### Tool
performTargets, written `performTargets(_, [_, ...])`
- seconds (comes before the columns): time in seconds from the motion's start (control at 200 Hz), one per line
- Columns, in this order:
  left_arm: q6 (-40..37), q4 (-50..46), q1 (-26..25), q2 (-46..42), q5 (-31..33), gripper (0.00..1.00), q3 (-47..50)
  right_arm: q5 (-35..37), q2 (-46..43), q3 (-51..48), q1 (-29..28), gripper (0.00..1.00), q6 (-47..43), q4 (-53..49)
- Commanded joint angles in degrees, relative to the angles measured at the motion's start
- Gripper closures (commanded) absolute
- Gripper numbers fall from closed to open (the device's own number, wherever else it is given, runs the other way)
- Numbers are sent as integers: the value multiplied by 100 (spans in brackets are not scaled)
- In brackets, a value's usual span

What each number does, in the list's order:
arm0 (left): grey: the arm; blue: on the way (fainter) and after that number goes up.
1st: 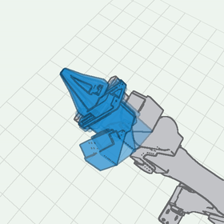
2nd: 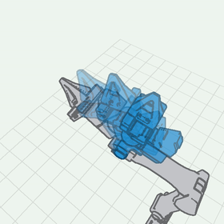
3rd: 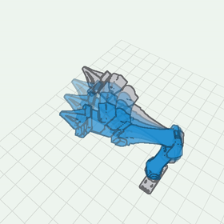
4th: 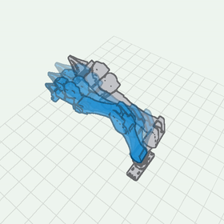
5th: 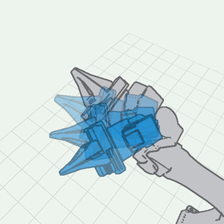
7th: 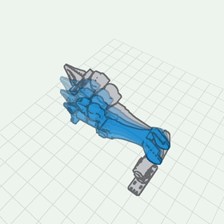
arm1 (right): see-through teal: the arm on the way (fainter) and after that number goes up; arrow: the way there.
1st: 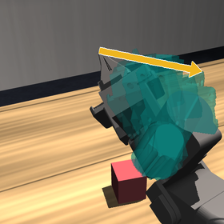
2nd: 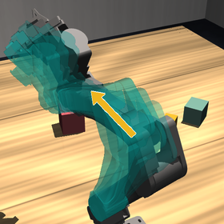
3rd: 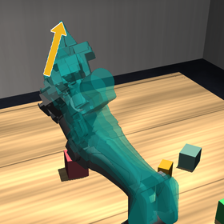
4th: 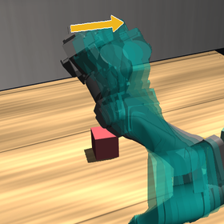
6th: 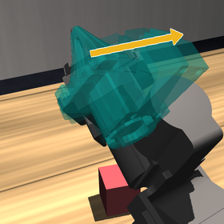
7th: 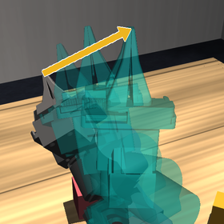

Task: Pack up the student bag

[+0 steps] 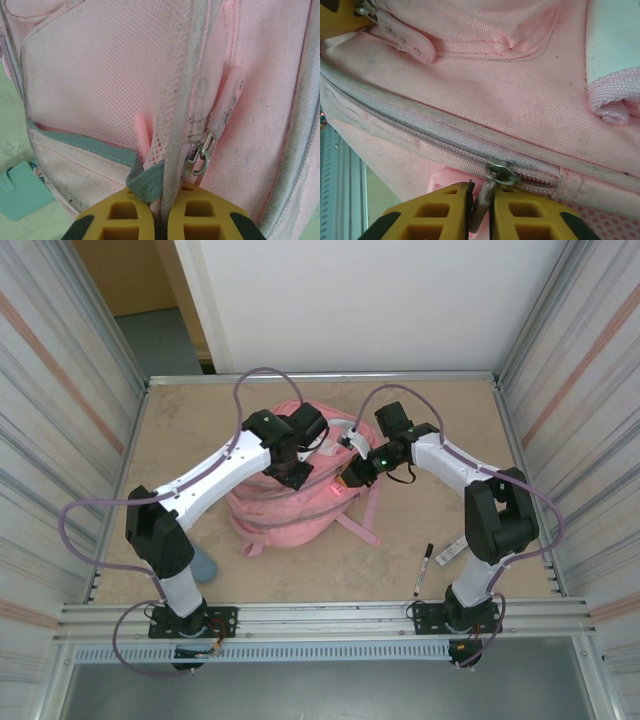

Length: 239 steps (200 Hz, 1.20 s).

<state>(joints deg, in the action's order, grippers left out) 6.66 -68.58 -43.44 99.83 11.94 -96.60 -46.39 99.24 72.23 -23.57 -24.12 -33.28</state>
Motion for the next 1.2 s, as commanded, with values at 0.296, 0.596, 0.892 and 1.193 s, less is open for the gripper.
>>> performTargets(0.296, [805,888,40,-373,-280,100,235,-259,-496,-143,-575,86,842,-176])
performTargets(0.596, [1510,1338,235,-400,-742,100,425,-104,-283,-119,-1401,78,2016,431])
performTargets(0.892, [2212,2677,874,-930,-2111,100,1480,743,-926,-1773,-1809,70,3324,2854])
performTargets(1.193, [1901,2955,994,-1061,-2483,100,1820,2025,-1685,-2269,-1154,60,4165,2682])
